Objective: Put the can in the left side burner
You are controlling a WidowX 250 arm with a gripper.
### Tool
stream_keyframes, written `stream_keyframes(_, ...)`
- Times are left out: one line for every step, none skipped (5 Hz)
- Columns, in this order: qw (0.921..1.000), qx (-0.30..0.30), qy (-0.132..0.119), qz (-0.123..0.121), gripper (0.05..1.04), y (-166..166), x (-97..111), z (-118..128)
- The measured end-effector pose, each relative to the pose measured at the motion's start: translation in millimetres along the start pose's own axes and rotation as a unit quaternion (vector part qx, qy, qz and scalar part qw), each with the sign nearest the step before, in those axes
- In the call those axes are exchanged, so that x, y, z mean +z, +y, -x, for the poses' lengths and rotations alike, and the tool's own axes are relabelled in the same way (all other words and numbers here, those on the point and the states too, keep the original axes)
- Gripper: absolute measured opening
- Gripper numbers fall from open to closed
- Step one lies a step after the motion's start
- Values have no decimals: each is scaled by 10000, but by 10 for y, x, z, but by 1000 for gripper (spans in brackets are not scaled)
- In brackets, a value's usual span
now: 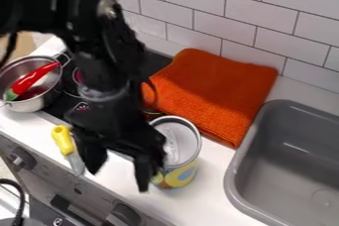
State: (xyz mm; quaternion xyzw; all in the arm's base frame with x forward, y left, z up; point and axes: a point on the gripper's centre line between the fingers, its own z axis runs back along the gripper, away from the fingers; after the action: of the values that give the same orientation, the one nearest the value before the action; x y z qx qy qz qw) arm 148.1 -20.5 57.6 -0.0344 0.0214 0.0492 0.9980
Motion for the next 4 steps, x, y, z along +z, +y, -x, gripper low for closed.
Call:
stream_keyframes(9999, 154, -67, -18, 999, -140, -75, 55)
stream_keyframes(9985, 412, -372, -35, 999, -230, -126, 2)
stream_keyframes(9924, 955, -777, -21, 999, -283, -172, -104)
stream_keyframes(9881, 1186, -977, 12, 999, -335, -246, -153)
